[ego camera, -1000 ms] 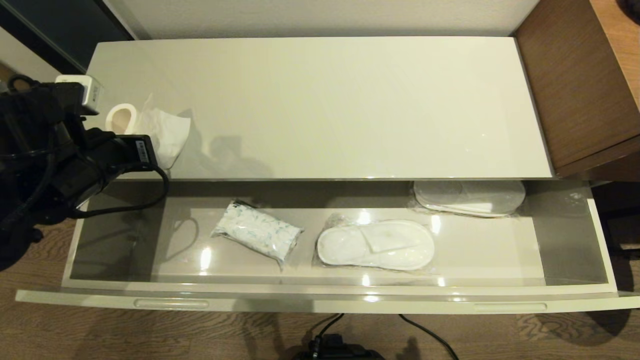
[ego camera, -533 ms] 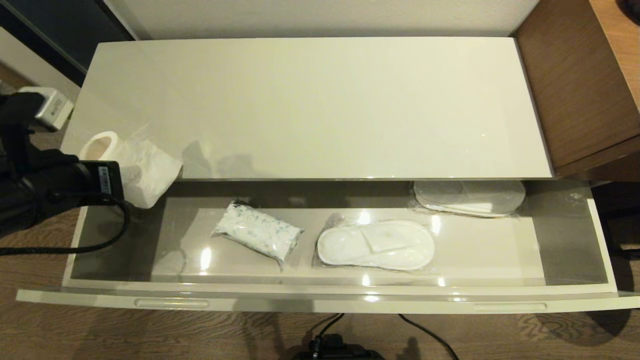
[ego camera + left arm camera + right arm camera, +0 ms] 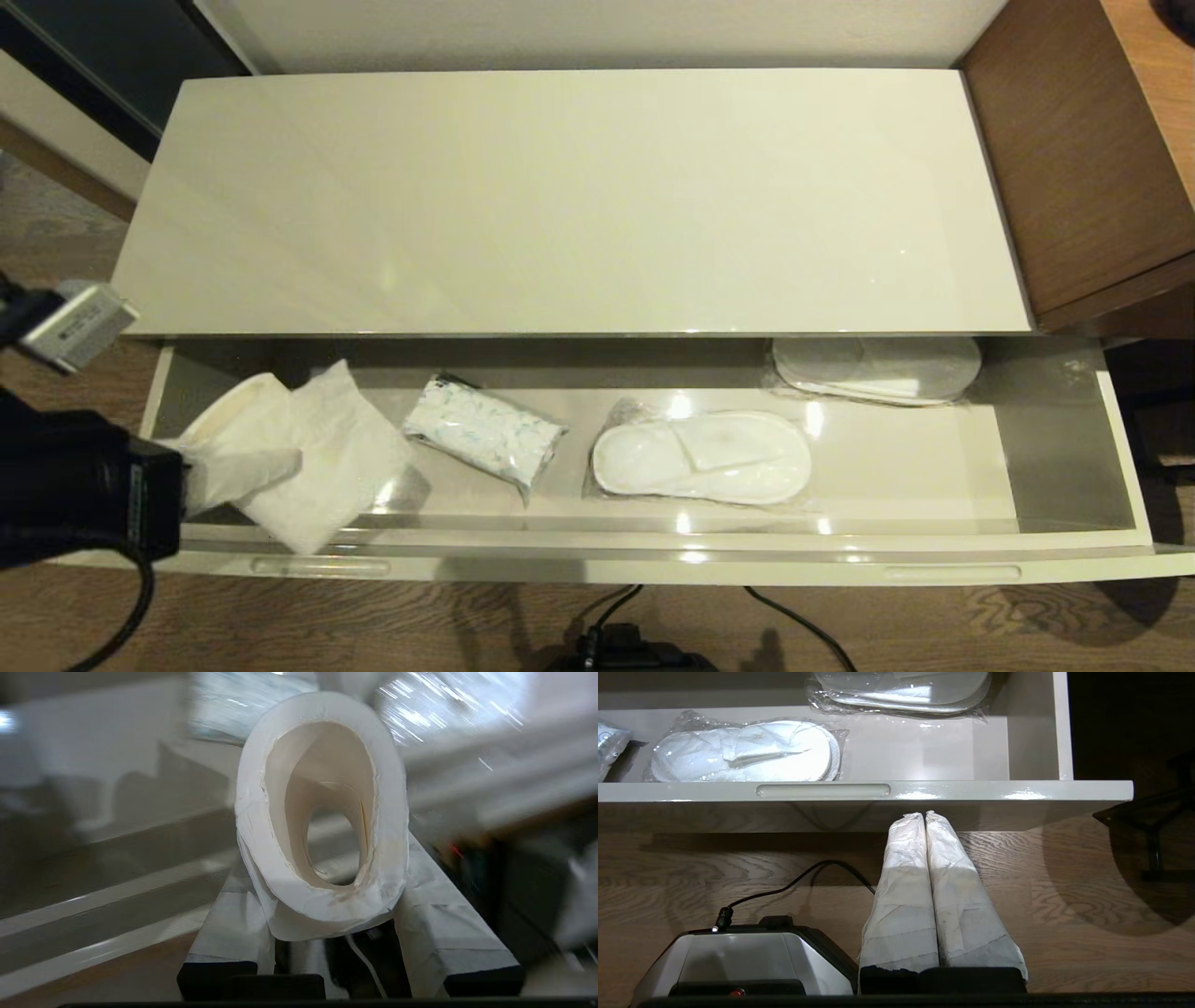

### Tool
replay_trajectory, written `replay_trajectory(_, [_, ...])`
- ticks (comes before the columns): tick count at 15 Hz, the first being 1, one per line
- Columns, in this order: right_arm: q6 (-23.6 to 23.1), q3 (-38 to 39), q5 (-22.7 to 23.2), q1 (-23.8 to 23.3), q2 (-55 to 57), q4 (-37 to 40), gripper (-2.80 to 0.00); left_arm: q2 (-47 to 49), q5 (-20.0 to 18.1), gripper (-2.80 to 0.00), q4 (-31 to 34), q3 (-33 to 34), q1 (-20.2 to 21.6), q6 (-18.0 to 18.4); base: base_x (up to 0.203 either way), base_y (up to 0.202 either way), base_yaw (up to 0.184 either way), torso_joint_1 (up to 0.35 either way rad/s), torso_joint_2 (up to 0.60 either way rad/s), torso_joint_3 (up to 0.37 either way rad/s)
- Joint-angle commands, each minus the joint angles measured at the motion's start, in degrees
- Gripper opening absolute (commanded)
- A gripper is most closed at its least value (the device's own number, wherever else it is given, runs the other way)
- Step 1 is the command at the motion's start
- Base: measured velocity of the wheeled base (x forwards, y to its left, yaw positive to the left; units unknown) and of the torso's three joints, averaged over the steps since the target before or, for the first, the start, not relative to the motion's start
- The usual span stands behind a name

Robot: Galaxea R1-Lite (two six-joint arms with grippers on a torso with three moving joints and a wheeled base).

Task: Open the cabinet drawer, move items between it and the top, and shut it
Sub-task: Put the roll paper in the drawer

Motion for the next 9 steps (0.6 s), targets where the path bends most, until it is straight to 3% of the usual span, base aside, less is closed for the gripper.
replay_trajectory(1, [-0.03,0.0,0.0,0.01,0.09,0.0,-2.8,2.35,-5.52,-2.8,-4.9,5.59,0.36,4.92,0.0,0.0,0.0,0.0,0.0,0.0])
replay_trajectory(4, [-0.03,0.0,0.0,0.01,0.09,0.0,-2.8,9.35,-5.72,-2.8,-23.65,11.8,-1.85,10.41,0.0,0.0,0.0,0.0,0.0,0.0])
replay_trajectory(6, [-0.03,0.09,0.0,0.01,0.09,0.0,-2.8,14.13,-1.8,-2.8,-31.29,12.61,-5.08,12.42,0.0,0.0,0.0,0.0,0.0,0.0])
replay_trajectory(9, [-0.03,0.09,0.0,0.01,0.09,0.0,-2.8,18.9,0.63,-2.8,-42.93,12.19,-9.23,13.77,0.0,0.0,0.0,0.0,0.0,0.0])
